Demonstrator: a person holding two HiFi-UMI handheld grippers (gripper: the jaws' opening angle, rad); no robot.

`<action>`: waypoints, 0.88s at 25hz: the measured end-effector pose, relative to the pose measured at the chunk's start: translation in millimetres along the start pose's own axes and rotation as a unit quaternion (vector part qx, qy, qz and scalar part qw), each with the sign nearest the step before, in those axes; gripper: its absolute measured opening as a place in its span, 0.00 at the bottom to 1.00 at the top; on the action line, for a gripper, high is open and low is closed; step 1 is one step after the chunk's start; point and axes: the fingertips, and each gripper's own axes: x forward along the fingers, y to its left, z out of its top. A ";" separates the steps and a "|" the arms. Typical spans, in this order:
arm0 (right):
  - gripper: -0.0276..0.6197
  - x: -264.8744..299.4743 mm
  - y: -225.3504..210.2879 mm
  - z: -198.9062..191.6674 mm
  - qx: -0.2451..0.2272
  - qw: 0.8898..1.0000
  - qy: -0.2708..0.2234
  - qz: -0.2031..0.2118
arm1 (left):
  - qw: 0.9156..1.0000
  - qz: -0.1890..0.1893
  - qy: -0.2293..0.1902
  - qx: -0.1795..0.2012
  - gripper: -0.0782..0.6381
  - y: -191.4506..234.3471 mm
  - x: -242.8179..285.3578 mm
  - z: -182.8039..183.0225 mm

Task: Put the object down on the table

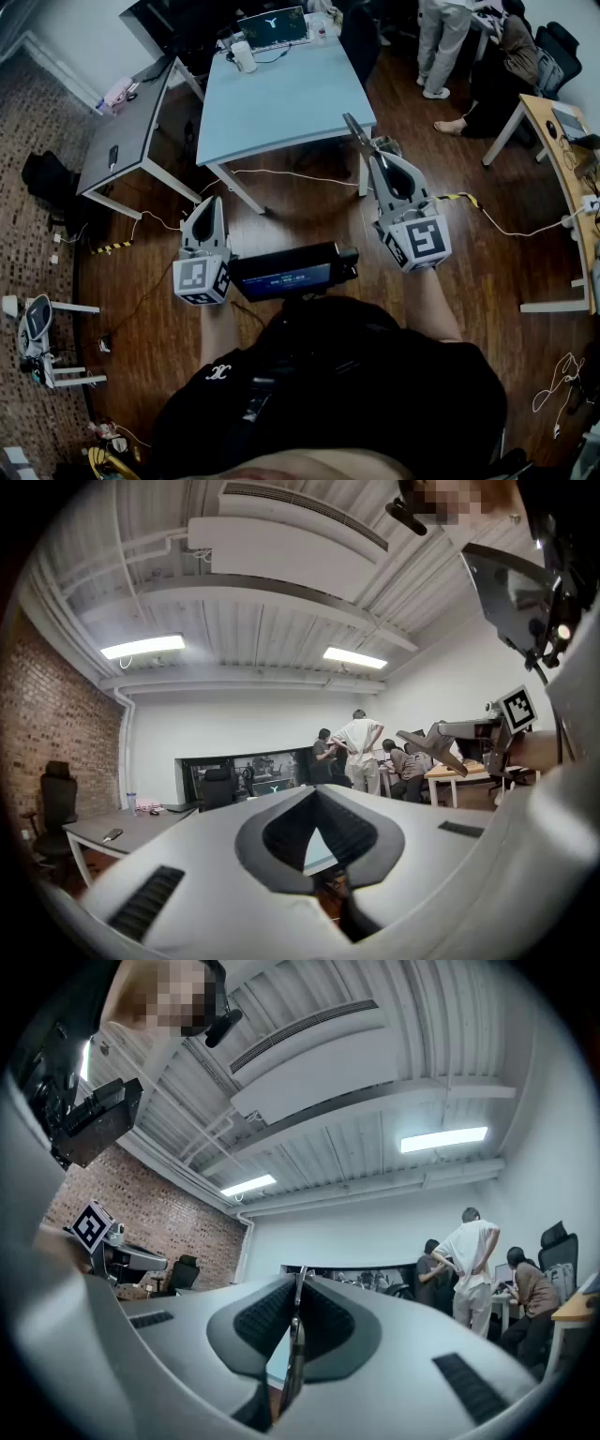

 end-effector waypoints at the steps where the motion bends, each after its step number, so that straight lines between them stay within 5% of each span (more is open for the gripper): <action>1: 0.05 0.9 -4.3 -1.4 0.000 1.000 0.000 0.001 | 1.000 0.000 0.000 0.001 0.12 -4.0 2.9 -1.4; 13: 0.05 44.8 -18.0 -31.3 0.000 1.000 0.009 0.019 | 1.000 -0.007 -0.011 -0.003 0.12 5.0 48.9 -16.6; 22: 0.05 149.2 -22.6 -74.9 -0.015 1.000 0.014 0.007 | 0.999 -0.034 -0.032 -0.013 0.12 77.0 142.6 -47.1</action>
